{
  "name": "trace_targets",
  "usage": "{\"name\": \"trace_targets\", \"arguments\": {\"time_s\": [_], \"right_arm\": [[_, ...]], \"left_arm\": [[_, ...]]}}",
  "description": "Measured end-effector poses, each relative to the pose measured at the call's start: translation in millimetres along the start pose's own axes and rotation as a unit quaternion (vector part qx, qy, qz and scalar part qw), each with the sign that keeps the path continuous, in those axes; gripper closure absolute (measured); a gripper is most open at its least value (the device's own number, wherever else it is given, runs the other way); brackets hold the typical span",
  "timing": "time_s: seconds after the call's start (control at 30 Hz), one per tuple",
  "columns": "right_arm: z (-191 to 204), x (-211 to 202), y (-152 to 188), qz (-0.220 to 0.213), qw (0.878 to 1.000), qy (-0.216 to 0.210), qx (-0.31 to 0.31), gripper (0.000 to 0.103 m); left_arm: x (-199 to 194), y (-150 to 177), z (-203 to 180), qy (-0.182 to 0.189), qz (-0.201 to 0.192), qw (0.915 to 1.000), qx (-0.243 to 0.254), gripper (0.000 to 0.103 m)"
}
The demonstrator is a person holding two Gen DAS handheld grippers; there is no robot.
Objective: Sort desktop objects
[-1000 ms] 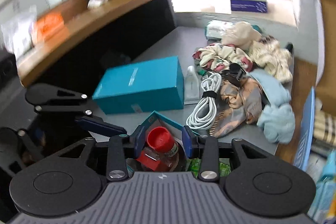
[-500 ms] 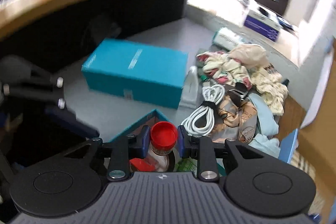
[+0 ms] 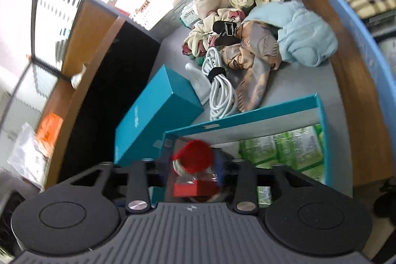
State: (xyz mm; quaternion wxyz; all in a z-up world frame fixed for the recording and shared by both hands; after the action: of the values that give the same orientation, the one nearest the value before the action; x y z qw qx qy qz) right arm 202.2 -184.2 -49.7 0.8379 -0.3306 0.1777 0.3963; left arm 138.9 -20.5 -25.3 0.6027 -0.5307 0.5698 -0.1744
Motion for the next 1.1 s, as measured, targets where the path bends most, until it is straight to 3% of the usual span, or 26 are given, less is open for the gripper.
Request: {"name": "trace_targets", "arguments": {"time_s": [0.13,0.2,0.27,0.37,0.43,0.57,0.8,0.9,1.1], "right_arm": [[1,-15,-4,-0.017,1.0,-0.004,0.0,0.048],[-2,-21,-8,-0.03,1.0,0.0,-0.003,0.059],[-6,-23,-11,-0.039,0.999,0.016,-0.014,0.089],[-9,-16,-11,-0.037,0.998,0.041,-0.02,0.101],[-9,-11,-10,-0.034,0.998,0.055,-0.024,0.101],[-5,-3,-4,-0.008,0.998,0.045,-0.039,0.101],[2,4,1,0.001,0.998,0.042,-0.048,0.101],[6,8,1,0.003,0.998,0.04,-0.054,0.101],[8,8,1,0.006,0.997,0.042,-0.068,0.098]], "left_arm": [[2,-2,1,0.002,-0.002,1.0,-0.004,0.038],[3,-3,2,0.0,-0.002,1.0,-0.004,0.038],[3,-4,2,-0.001,-0.003,1.0,-0.004,0.038],[2,-3,0,-0.001,-0.004,1.0,-0.005,0.035],[1,-3,0,-0.005,-0.006,1.0,-0.004,0.031],[-1,-4,2,-0.007,-0.007,0.9999,-0.006,0.031],[2,-3,4,-0.008,-0.009,0.9998,-0.017,0.031],[3,-2,7,-0.025,-0.013,0.9993,-0.025,0.016],[-3,-2,17,-0.047,-0.032,0.9959,-0.07,0.015]]}}
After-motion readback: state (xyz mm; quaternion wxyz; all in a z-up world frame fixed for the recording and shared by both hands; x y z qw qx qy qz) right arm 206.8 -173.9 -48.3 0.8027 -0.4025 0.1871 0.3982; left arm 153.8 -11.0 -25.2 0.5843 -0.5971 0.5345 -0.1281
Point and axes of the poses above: each gripper's, at about its wrist camera, not at the fingertips, and x roughly the way its jaws point, z to its left, y to its underside, the point moved 6 cm from there along x, roughly the way its jaws point, and after that the axes turned 1 degree about y, right-handed, at the moved point
